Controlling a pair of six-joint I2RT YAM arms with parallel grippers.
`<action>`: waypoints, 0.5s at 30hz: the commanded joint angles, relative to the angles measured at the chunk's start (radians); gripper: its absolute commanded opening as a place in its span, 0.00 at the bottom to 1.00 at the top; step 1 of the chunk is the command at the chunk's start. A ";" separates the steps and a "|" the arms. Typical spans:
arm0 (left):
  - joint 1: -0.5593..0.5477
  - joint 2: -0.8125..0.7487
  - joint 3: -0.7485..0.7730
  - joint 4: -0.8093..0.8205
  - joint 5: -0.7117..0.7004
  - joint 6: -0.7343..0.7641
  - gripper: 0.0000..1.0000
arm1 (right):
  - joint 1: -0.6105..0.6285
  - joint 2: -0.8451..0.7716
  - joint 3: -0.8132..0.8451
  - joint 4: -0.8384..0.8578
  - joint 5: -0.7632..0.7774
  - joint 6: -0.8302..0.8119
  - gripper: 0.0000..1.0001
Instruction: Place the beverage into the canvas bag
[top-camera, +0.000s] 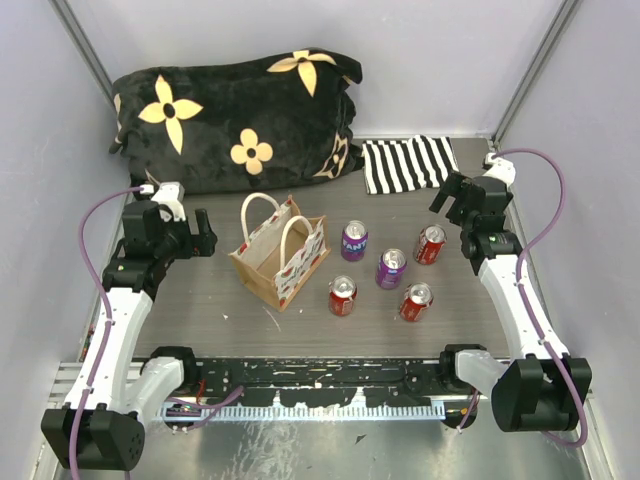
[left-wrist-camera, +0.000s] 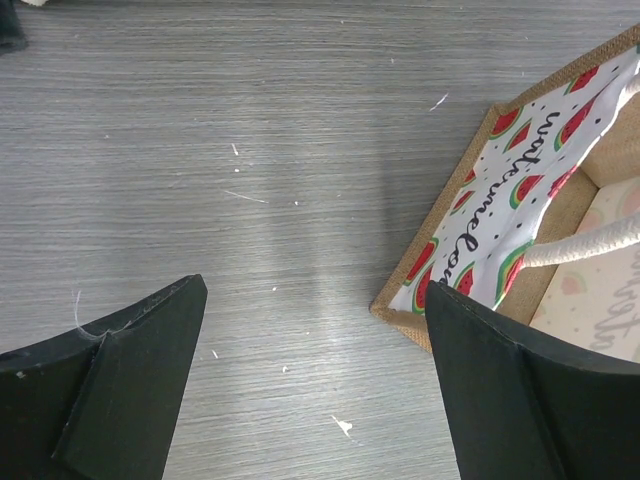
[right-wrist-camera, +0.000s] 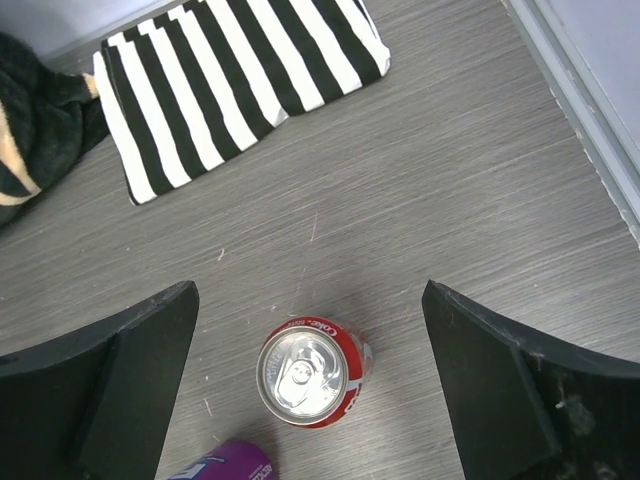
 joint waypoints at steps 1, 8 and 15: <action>0.006 -0.013 -0.015 0.030 0.040 0.012 0.98 | 0.006 -0.003 -0.008 0.043 0.058 -0.035 1.00; 0.007 -0.055 -0.004 -0.013 0.243 0.137 0.98 | 0.007 -0.003 0.021 0.000 -0.084 -0.130 1.00; -0.015 0.042 0.037 -0.060 0.427 0.214 0.98 | 0.007 0.034 0.064 -0.039 -0.149 -0.151 0.95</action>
